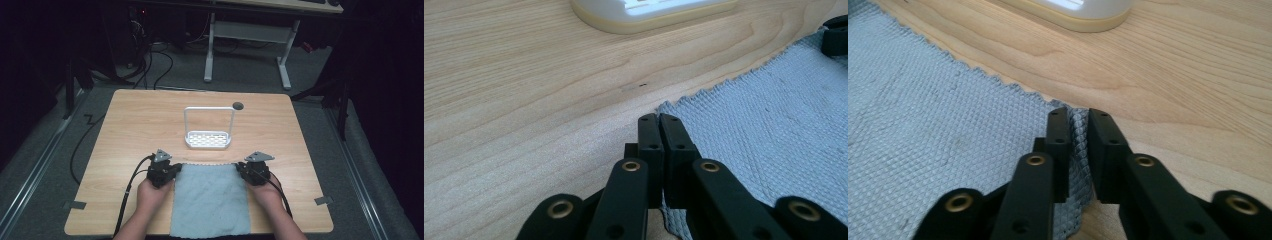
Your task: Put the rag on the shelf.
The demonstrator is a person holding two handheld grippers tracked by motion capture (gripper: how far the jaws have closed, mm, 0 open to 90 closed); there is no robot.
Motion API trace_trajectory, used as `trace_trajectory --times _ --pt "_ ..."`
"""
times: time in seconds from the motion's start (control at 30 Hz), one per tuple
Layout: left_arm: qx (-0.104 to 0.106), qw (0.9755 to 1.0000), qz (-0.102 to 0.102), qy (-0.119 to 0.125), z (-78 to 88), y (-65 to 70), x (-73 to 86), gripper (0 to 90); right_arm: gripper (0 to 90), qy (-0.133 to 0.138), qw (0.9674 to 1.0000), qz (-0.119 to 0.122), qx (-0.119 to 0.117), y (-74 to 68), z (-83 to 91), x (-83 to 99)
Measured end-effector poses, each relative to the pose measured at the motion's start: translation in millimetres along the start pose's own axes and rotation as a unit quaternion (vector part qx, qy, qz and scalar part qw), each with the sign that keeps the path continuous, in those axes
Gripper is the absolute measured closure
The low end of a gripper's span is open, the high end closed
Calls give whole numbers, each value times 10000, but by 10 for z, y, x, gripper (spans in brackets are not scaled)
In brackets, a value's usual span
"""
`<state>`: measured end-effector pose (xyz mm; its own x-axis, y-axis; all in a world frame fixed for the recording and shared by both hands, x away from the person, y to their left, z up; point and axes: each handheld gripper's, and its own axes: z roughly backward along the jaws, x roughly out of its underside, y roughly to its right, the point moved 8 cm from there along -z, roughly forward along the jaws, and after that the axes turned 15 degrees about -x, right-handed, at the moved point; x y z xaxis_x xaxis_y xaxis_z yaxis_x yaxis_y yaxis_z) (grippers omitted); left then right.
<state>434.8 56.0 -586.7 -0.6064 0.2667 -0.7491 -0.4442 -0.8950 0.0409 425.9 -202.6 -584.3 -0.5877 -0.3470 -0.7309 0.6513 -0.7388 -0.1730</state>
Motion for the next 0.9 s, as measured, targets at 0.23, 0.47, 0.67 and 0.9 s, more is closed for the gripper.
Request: trace_trajectory --times 0.23,0.47,0.67,0.9 --pt "7 10000 -63 40 25 9 1 892 887 127 9997 -3 -188 -29 0 -21" --pt "108 9992 68 385 150 -1 -63 892 887 641 9976 28 -253 -92 176 -128" --pt "185 9963 166 827 343 20 -165 892 887 988 9947 175 -227 -178 320 -198" --pt "203 9913 271 1274 535 35 -279 892 888 1394 9894 319 -254 -284 489 -304"
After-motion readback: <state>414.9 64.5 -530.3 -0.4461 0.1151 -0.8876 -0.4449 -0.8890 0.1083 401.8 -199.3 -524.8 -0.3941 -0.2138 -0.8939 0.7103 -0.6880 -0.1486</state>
